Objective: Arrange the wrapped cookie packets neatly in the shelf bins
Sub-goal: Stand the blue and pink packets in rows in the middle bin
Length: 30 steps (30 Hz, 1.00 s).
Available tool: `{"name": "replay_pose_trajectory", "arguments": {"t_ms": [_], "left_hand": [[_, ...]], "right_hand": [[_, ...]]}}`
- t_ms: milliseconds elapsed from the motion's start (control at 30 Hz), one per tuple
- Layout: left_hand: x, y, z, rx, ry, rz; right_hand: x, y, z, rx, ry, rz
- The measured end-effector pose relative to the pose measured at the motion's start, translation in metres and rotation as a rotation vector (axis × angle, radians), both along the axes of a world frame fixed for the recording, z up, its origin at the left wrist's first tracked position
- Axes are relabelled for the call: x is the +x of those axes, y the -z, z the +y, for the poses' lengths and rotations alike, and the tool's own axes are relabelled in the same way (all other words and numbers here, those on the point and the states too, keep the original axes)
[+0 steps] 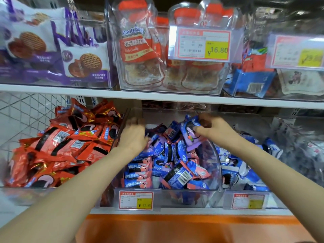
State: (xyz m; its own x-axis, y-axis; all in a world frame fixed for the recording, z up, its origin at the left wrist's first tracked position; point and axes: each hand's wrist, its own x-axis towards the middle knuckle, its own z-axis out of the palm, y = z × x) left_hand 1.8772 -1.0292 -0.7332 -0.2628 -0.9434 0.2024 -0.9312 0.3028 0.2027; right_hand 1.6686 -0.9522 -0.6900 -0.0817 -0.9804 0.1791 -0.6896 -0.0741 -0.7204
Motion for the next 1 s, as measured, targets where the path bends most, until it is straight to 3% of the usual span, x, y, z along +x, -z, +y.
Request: {"name": "replay_pose_trajectory", "arguments": {"t_ms": [33, 100, 167, 233, 400, 567, 667, 800, 867, 1000], "left_hand": [[-0.001, -0.003, 0.001, -0.035, 0.047, 0.042], [-0.006, -0.013, 0.007, -0.009, 0.204, 0.337], [-0.013, -0.024, 0.018, 0.207, 0.381, 0.701], [-0.018, -0.025, 0.026, 0.405, 0.454, 0.833], [-0.008, -0.022, 0.023, 0.465, 0.386, 0.844], [0.001, -0.023, 0.029, 0.518, 0.384, 0.856], [0.010, -0.023, 0.028, 0.414, 0.365, 0.796], [0.040, -0.025, 0.017, 0.121, 0.274, 0.606], [0.059, -0.026, 0.013, 0.042, 0.222, 0.595], [0.081, -0.026, 0.014, -0.001, 0.208, 0.576]], "right_hand": [[0.000, 0.003, -0.001, 0.021, -0.018, -0.095], [0.002, 0.007, -0.003, 0.053, -0.051, -0.206], [0.006, 0.008, -0.003, 0.056, -0.088, -0.288], [0.010, 0.009, -0.002, 0.050, -0.129, -0.339], [0.020, 0.014, -0.004, 0.094, -0.176, -0.432], [0.033, 0.014, 0.000, 0.103, -0.220, -0.306], [0.042, 0.016, -0.001, 0.085, -0.236, -0.341], [0.052, 0.022, -0.006, 0.046, -0.185, -0.354], [0.057, 0.029, -0.005, 0.089, -0.251, -0.262], [0.075, 0.045, 0.000, 0.174, -0.420, 0.096]]}}
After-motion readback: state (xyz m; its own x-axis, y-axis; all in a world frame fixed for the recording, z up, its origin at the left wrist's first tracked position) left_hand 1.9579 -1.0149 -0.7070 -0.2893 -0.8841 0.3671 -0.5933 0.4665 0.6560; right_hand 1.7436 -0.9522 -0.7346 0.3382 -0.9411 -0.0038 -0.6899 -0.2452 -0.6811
